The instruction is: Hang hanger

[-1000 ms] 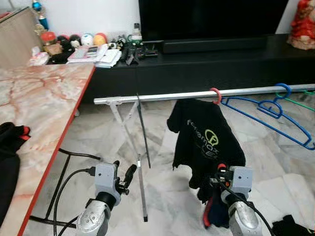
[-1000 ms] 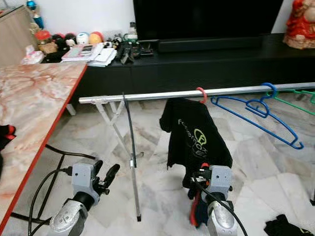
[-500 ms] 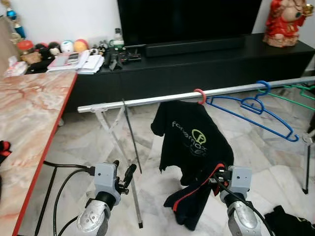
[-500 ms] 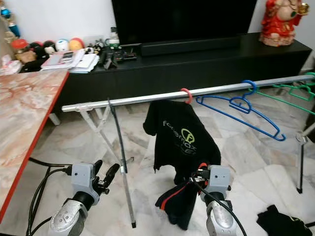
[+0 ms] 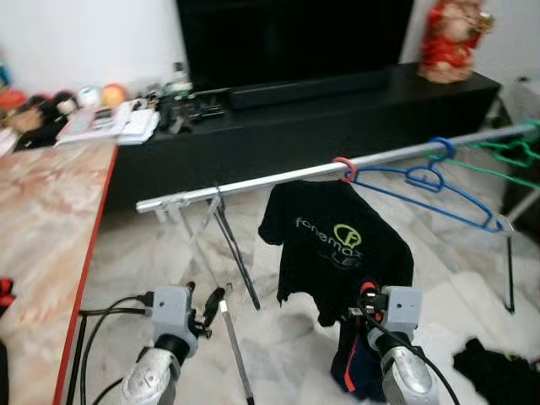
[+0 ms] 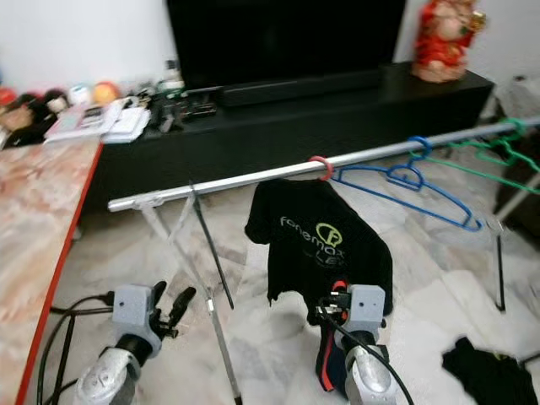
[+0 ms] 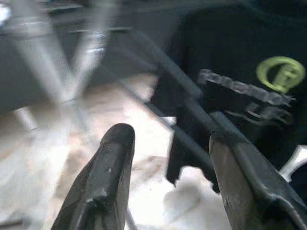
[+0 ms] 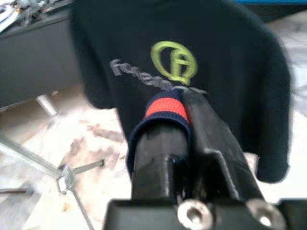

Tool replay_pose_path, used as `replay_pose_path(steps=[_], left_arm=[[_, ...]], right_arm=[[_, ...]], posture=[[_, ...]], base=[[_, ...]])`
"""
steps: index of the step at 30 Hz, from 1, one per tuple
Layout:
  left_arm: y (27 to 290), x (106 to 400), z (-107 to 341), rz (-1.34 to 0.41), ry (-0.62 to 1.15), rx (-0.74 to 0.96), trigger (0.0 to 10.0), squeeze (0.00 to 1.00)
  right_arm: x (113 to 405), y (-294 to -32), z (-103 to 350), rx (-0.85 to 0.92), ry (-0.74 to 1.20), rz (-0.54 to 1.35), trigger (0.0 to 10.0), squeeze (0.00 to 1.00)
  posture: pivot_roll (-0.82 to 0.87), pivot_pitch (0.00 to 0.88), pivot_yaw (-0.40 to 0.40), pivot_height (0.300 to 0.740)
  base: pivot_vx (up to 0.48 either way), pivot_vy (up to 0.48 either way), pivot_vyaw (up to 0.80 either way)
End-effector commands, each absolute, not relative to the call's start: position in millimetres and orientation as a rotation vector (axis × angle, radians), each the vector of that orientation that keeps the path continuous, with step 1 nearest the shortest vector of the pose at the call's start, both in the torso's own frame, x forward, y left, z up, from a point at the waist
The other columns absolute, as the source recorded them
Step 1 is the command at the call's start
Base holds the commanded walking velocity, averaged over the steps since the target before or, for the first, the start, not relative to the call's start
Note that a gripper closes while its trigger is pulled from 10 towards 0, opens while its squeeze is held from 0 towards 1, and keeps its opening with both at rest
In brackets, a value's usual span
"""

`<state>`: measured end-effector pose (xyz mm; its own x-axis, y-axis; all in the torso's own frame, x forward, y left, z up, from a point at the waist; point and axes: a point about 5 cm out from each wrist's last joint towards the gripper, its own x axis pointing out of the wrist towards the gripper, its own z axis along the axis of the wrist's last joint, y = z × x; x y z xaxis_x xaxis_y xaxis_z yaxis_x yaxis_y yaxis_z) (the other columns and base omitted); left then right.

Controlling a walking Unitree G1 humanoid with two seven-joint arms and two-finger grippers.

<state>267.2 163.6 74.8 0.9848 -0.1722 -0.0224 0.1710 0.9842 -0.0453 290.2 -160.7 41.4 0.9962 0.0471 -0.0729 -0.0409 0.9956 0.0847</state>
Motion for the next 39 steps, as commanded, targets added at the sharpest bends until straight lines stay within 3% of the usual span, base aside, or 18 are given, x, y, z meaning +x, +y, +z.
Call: replay_pose_path(steps=[1, 21, 39], left_arm=[[155.7, 268.3, 77.0, -0.196, 0.018, -0.052, 10.0, 0.0], [154.8, 267.3, 81.5, -0.183, -0.001, -0.06, 10.0, 0.0], [161.6, 271.3, 83.8, -0.144, -0.009, -0.075, 10.0, 0.0]], right_arm=[[287.9, -170.5, 41.0, 0.073, 0.074, 0.017, 10.0, 0.0], [285.1, -173.4, 36.3, 0.069, 0.078, 0.007, 10.0, 0.0], [284.9, -171.1, 36.0, 0.051, 0.073, 0.026, 10.0, 0.0]], posture=[[0.1, 0.093, 0.064, 0.74], [0.11, 0.093, 0.062, 0.74], [0.1, 0.071, 0.066, 0.74]], base=[[0.0, 0.0, -0.54], [0.0, 0.0, 0.0], [0.329, 0.0, 0.0]])
